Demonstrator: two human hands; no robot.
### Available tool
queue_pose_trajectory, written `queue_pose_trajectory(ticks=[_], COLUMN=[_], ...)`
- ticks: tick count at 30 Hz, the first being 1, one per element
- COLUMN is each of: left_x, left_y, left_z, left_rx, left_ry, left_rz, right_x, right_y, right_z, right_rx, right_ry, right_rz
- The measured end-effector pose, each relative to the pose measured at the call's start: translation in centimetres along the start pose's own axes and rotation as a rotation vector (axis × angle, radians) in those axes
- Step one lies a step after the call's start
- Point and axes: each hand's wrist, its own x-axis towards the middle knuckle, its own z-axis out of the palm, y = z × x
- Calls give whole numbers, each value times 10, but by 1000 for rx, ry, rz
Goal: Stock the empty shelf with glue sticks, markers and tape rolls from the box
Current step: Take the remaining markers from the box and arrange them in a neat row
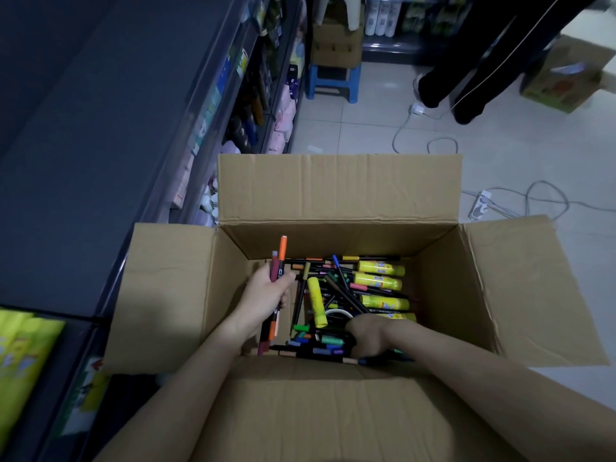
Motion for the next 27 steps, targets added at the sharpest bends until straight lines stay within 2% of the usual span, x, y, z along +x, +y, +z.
queue_pose_trajectory(ticks=[7, 13, 20, 23, 27], left_x=[-9, -16, -30, -38, -50], left_y=[8, 18, 34, 43, 53], left_z=[-3, -9, -11, -12, -12], left_rx=[-70, -123, -161, -212, -254], left_ry=[34, 46, 172, 200, 242], left_rz=[13, 49, 109, 125, 158], right_x=[-4, -18, -44, -59, -68], right_y=[2, 2, -4, -14, -27], right_z=[2, -6, -16, -28, -35], right_rx=[4, 177, 817, 1012, 1142], right_ry=[7, 116, 402, 388, 362], right_rz=[-37, -81, -271, -393, -491])
